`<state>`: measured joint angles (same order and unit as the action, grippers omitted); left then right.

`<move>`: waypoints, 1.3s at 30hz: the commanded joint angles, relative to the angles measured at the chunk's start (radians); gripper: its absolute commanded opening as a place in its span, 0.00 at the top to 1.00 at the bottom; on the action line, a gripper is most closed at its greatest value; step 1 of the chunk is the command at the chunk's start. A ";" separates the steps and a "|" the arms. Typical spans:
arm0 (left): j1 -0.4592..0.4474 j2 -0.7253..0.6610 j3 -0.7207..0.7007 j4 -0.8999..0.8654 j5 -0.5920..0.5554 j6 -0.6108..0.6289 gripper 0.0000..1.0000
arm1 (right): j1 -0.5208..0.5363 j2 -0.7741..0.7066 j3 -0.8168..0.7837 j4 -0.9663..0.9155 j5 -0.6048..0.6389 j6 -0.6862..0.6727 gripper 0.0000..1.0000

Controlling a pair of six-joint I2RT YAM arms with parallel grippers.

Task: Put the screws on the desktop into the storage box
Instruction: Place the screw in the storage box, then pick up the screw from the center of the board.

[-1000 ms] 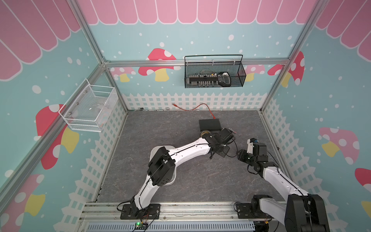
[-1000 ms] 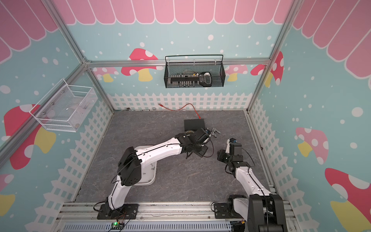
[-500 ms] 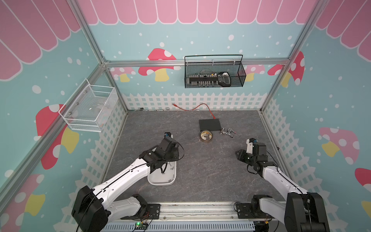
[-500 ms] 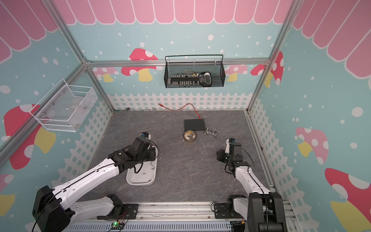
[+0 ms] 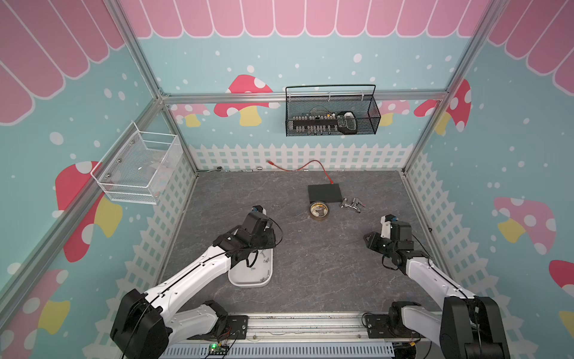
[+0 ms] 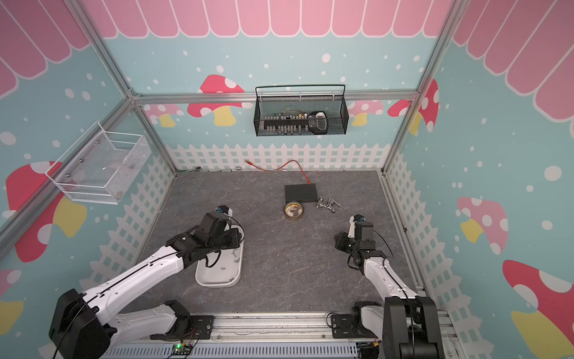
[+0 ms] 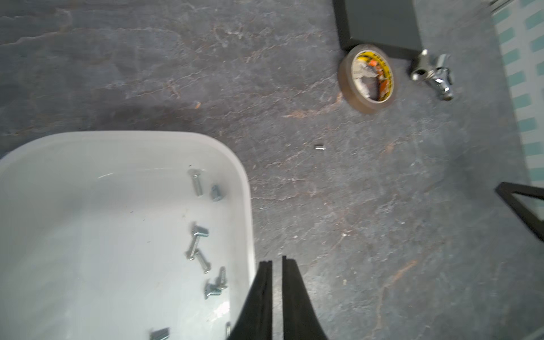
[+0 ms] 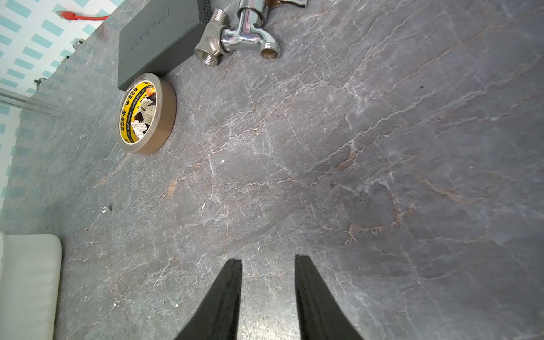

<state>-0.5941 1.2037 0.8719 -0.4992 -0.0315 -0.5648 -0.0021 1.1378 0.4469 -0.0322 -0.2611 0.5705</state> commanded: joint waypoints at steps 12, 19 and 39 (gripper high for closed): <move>-0.075 0.614 0.485 -0.073 0.033 0.194 0.61 | -0.007 -0.003 -0.005 -0.004 0.006 -0.003 0.64; -0.037 0.763 0.577 -0.105 0.031 0.224 0.55 | -0.007 0.003 -0.005 -0.005 -0.001 -0.003 0.64; -0.024 0.934 0.691 -0.172 0.008 0.249 0.59 | -0.008 0.037 0.002 -0.002 -0.019 -0.004 0.64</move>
<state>-0.6174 2.1109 1.5284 -0.6422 0.0006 -0.3325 -0.0021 1.1667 0.4469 -0.0326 -0.2714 0.5694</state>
